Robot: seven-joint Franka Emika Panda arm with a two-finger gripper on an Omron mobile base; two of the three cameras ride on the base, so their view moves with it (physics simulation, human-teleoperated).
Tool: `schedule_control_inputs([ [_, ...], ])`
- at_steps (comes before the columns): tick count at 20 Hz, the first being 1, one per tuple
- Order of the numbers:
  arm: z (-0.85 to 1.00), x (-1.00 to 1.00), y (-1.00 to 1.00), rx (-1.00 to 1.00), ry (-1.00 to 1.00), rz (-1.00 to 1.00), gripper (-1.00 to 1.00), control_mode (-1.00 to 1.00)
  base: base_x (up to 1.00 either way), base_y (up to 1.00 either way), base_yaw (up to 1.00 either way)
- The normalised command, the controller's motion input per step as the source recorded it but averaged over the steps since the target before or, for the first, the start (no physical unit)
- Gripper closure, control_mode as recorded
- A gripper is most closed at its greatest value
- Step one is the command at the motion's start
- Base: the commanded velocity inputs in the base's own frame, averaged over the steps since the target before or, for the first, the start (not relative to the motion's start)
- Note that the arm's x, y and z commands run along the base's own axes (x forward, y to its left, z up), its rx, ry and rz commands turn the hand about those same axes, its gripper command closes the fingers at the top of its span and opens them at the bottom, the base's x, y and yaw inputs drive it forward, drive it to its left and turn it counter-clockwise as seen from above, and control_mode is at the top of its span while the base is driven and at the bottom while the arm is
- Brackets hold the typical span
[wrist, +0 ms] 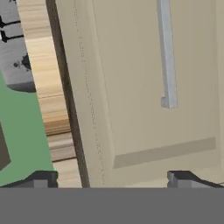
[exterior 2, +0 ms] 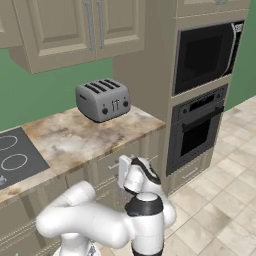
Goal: Take a straw from the drawer in front and place it inside the glass cup on the dining counter.
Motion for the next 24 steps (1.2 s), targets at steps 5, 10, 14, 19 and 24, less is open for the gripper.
schedule_control_inputs([
  [5, -0.44, 0.43, 0.02, 0.00, 0.00, 0.00, -1.00, -1.00, 0.00, 0.00, 0.00],
  [10, -0.38, 0.46, 0.08, 0.00, 0.00, 0.00, -1.00, -1.00, 0.00, 0.00, 0.00],
  [14, -0.30, 0.46, 0.04, 0.00, 0.00, 0.00, -1.00, -1.00, 0.00, 0.00, 0.00],
  [19, -0.41, 0.45, 0.03, 0.00, 0.00, 0.00, -1.00, -1.00, 0.00, 0.00, 0.00],
  [24, -0.35, 0.53, 0.00, 0.00, 0.00, 0.00, -1.00, -1.00, 0.00, 0.00, 0.00],
])
